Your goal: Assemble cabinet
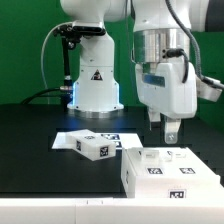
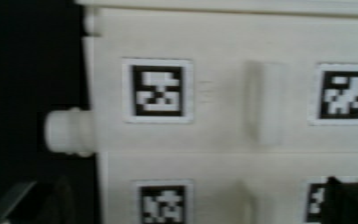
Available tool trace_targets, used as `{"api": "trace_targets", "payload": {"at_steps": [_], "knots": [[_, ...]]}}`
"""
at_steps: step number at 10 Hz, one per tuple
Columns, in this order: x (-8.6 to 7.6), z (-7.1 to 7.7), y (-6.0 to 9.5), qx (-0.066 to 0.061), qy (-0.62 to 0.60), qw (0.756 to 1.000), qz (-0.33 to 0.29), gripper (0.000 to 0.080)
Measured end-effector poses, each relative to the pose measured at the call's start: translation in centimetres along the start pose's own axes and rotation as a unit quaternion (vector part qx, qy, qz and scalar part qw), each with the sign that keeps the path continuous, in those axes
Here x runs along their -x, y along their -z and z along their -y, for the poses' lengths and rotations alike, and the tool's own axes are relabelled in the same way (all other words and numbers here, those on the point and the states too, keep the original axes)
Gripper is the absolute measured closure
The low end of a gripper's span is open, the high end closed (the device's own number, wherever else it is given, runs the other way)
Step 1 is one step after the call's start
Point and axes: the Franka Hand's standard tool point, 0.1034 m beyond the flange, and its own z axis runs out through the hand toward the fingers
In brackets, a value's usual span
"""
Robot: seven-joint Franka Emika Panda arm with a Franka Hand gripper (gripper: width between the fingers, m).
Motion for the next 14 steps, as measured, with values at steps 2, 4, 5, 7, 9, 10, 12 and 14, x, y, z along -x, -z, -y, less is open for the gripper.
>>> {"api": "trace_targets", "payload": {"at_steps": [2,4,5,7,9,10,12,14], "knots": [[-0.1,0.1,-0.2,0.000,0.000,1.000,-0.002,0.0007],[-0.2,0.1,-0.2,0.001,0.000,1.000,-0.002,0.0002],[-0.1,0.0,-0.1,0.001,0.019,1.000,-0.002,0.0002],[0.6,-0.9,-0.1,-0.004,0.098,0.995,-0.003,0.0002],[2.2,-1.7,0.0,-0.003,0.169,0.986,-0.005,0.0002],[2.4,-1.7,0.1,-0.005,0.198,0.980,-0.008,0.0002],[2.1,-1.7,0.1,-0.004,0.266,0.964,-0.009,0.0002],[1.8,-1.3,0.1,-0.012,0.390,0.920,-0.030,0.0002]]}}
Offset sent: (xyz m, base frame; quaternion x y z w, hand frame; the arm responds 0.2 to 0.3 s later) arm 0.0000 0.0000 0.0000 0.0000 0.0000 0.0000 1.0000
